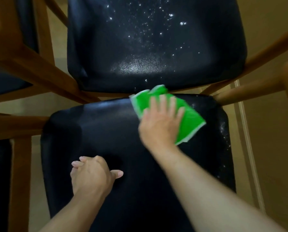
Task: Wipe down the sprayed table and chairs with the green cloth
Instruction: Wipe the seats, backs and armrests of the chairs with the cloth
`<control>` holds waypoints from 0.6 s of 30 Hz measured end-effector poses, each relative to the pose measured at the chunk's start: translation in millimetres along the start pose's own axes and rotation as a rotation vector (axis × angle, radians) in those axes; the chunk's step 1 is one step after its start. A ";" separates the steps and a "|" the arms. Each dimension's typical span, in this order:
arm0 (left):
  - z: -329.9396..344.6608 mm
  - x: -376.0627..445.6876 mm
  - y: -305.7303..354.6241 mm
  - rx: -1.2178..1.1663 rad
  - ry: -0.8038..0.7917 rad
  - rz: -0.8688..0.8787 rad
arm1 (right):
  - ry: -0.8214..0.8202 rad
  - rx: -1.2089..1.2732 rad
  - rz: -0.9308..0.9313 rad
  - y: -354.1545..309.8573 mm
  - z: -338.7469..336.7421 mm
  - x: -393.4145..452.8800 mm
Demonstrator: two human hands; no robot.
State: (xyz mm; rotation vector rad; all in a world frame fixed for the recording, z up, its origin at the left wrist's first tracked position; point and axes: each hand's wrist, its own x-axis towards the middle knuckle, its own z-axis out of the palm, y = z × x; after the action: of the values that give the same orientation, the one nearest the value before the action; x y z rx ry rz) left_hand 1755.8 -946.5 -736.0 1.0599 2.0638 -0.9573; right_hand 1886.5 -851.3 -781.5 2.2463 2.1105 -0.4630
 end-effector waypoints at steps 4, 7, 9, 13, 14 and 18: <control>-0.5 -0.1 0.9 0.000 -0.004 0.001 | -0.113 0.018 -0.424 -19.7 13.4 -27.6; -1.3 1.6 1.0 0.002 -0.011 -0.011 | -0.069 -0.065 -0.422 33.8 4.9 -10.9; -0.4 2.3 0.8 0.017 -0.028 -0.017 | -0.053 -0.047 -0.190 75.1 -4.6 0.5; -3.5 4.0 3.2 0.008 -0.070 -0.024 | 0.025 0.062 0.287 85.8 -11.2 0.0; -4.6 4.1 4.3 0.006 -0.081 -0.022 | 0.046 0.080 0.344 69.0 -8.7 -6.4; -3.8 3.6 3.2 0.017 -0.066 -0.011 | -0.056 0.080 -0.023 6.6 8.3 -52.8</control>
State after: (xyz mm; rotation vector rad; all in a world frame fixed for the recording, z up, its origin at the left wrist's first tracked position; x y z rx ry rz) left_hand 1756.1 -940.7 -737.7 1.0135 2.0135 -1.0039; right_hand 1889.3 -905.0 -778.4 2.2243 2.1302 -0.6145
